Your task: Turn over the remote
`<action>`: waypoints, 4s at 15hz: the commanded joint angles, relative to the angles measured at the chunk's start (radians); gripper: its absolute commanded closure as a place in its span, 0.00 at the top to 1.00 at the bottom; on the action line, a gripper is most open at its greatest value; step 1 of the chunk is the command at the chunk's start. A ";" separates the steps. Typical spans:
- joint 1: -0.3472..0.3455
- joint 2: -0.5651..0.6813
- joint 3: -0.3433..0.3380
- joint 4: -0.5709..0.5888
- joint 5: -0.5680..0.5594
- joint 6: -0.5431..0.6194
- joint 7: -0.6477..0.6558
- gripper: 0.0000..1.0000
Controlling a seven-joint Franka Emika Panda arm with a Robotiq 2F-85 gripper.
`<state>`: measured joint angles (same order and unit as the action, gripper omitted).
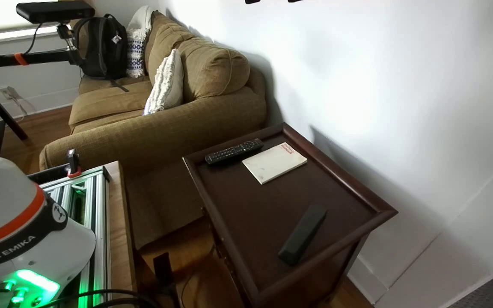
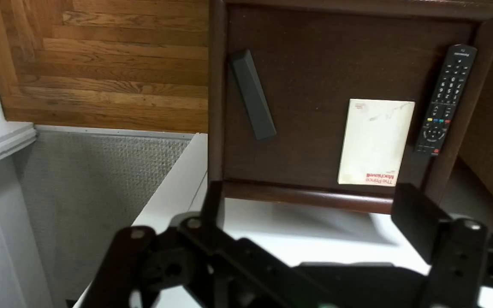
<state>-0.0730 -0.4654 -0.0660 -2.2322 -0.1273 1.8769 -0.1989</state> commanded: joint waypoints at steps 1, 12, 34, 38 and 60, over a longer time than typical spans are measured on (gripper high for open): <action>0.007 0.029 -0.018 0.017 0.003 -0.017 0.003 1.00; -0.006 0.452 -0.079 0.097 0.006 0.004 -0.180 1.00; -0.042 0.948 0.021 0.282 0.007 0.251 -0.266 1.00; -0.058 1.099 0.047 0.401 -0.007 0.239 -0.330 1.00; -0.034 1.502 0.031 0.850 -0.090 0.018 -0.242 0.80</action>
<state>-0.1070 0.9903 -0.0368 -1.4429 -0.2021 1.9240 -0.4677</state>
